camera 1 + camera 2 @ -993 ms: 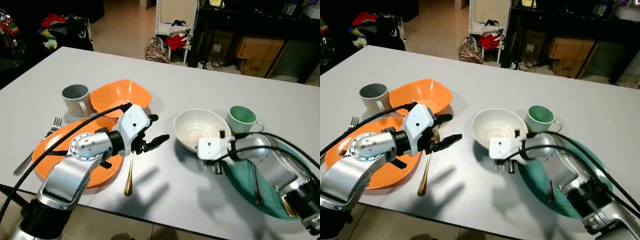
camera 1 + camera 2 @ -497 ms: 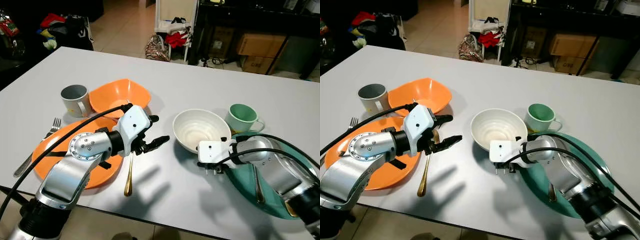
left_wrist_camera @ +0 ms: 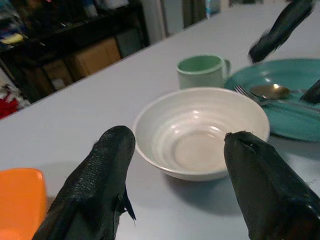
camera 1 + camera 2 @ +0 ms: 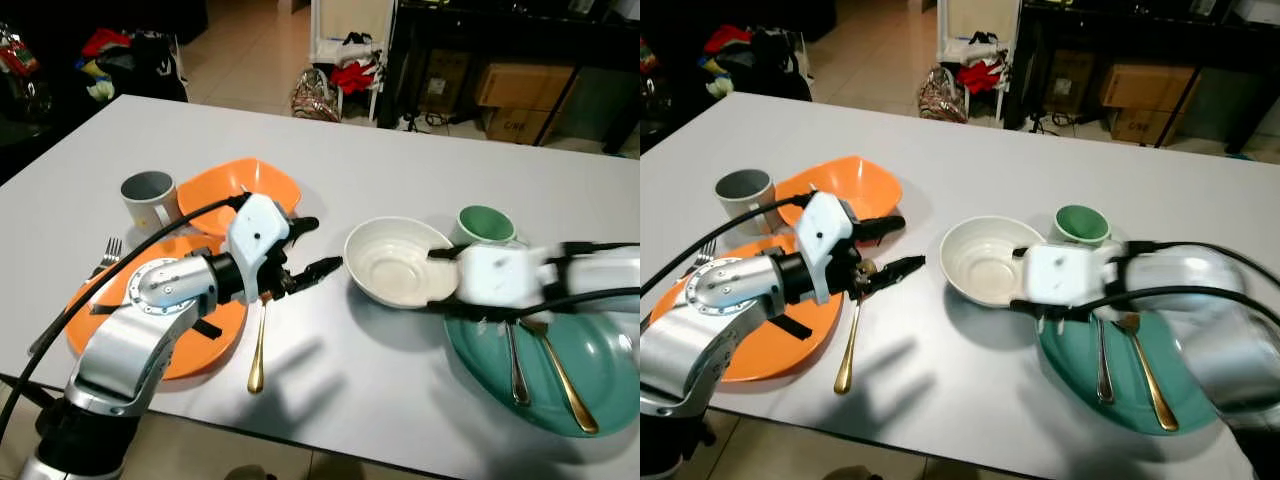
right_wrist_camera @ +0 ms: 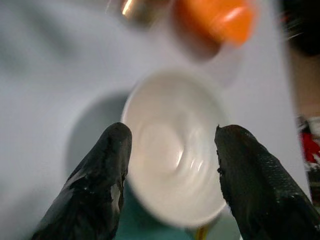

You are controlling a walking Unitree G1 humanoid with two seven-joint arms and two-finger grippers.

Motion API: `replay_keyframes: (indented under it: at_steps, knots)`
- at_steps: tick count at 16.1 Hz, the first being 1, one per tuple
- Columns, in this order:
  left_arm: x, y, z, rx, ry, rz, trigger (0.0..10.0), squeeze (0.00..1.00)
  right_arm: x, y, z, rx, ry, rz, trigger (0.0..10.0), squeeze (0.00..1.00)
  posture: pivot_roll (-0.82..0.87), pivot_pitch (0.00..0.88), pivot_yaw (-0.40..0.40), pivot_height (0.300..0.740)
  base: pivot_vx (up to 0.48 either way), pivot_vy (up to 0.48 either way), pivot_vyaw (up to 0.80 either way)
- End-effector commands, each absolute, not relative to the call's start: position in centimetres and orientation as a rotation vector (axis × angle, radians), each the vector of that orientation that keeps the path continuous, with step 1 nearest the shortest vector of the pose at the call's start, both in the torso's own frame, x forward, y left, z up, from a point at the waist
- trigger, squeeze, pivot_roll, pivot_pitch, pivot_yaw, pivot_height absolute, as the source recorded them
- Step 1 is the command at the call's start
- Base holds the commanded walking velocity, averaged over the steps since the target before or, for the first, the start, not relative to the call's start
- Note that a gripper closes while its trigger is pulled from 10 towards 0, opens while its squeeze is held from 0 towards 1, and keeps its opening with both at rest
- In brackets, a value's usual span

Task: Setting the table

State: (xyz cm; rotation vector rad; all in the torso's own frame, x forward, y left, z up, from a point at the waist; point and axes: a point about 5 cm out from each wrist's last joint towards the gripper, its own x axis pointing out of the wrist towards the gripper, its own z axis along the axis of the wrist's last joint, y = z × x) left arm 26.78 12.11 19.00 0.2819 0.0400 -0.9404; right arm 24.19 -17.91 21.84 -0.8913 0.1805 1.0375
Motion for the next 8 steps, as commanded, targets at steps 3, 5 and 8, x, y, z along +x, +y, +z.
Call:
replay_keyframes:
  at_steps: [3, 5, 8]
  knots:
    - [27.0, 13.8, 19.2, 0.225, -0.012, -0.692, 10.0, 0.00, 23.4, -17.6, 21.7, -0.492, 0.008, 0.648, 10.0, 0.00, 0.07, 0.000, -0.001, 0.740, 0.000, 0.000, 0.00]
    - [27.1, 14.7, 19.1, 0.190, -0.029, -0.556, 10.0, 0.00, 23.4, -17.4, 20.6, -0.368, -0.012, 0.461, 10.0, 0.00, 0.06, 0.000, 0.008, 0.740, 0.000, 0.000, 0.00]
    - [27.4, 15.1, 18.7, 0.161, -0.043, -0.404, 10.0, 0.00, 23.6, -17.4, 19.1, -0.199, -0.039, 0.249, 10.0, 0.00, 0.06, 0.000, 0.016, 0.740, 0.000, 0.000, 0.00]
